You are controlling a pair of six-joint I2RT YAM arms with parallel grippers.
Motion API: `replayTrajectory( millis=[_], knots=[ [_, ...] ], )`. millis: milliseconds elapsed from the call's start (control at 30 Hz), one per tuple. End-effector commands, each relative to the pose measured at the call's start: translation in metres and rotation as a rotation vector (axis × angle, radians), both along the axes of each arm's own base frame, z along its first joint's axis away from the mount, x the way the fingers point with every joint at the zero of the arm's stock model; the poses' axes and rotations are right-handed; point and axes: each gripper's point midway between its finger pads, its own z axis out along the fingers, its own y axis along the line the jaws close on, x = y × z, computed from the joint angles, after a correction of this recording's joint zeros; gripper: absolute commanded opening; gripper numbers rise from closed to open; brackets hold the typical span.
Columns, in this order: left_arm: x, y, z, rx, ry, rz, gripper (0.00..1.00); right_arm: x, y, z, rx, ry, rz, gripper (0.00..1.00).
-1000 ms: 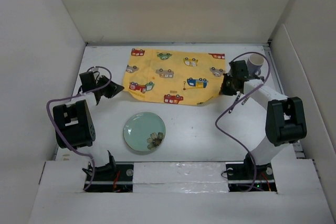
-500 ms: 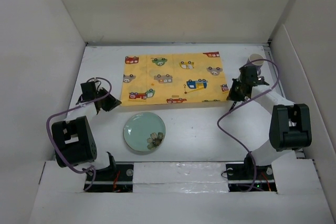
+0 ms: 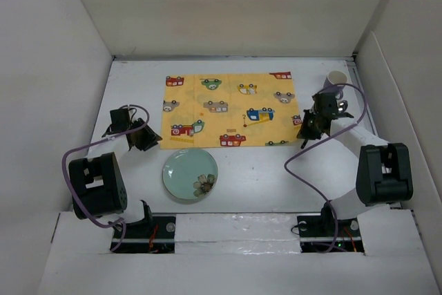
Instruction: Set the dinner table for one person
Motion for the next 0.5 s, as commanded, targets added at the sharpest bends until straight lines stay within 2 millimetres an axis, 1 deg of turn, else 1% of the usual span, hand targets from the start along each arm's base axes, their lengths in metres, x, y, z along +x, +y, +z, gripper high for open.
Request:
replayTrajectory(
  millis=[0,33,67,133,167,200,233,267,300,333,367,400,433,467],
  knots=[
    [0.002,0.002,0.008,0.019,-0.01,-0.011,0.26,-0.003,0.014,0.016,-0.003,-0.037,0.055,0.12],
    [0.004,0.002,0.011,0.02,-0.02,-0.012,0.32,-0.003,0.012,0.017,-0.01,-0.037,0.049,0.27],
    [0.003,0.002,0.013,0.018,-0.022,-0.014,0.34,-0.005,0.011,0.018,-0.017,-0.028,0.042,0.34],
    [0.009,0.003,0.029,0.025,-0.059,-0.014,0.4,0.0,0.004,0.031,-0.051,-0.061,0.016,0.44],
    [0.012,0.003,0.037,0.027,-0.079,-0.015,0.41,-0.001,0.002,0.037,-0.059,-0.065,0.012,0.51],
    [0.012,0.004,0.049,0.036,-0.106,-0.014,0.41,0.004,0.002,0.052,-0.069,-0.098,0.01,0.53],
    [0.019,0.002,0.066,0.048,-0.147,-0.022,0.4,0.006,0.007,0.068,-0.068,-0.14,0.022,0.55],
    [0.023,0.004,0.077,0.063,-0.174,-0.021,0.38,0.007,0.012,0.078,-0.064,-0.168,0.037,0.56],
    [0.025,-0.001,0.093,0.068,-0.212,-0.036,0.34,0.006,0.026,0.091,-0.051,-0.208,0.076,0.55],
    [0.031,-0.007,0.112,0.073,-0.259,-0.056,0.21,0.004,0.035,0.105,-0.039,-0.252,0.101,0.48],
    [0.033,-0.013,0.124,0.066,-0.289,-0.071,0.14,0.004,0.046,0.112,-0.024,-0.28,0.133,0.4],
    [0.034,-0.019,0.139,0.063,-0.326,-0.082,0.08,0.0,0.058,0.117,-0.001,-0.295,0.174,0.28],
    [0.037,-0.029,0.161,0.061,-0.38,-0.107,0.0,-0.008,0.082,0.122,0.041,-0.309,0.249,0.0],
    [0.038,-0.035,0.169,0.058,-0.398,-0.123,0.0,-0.01,0.091,0.123,0.049,-0.323,0.274,0.0]
  ],
)
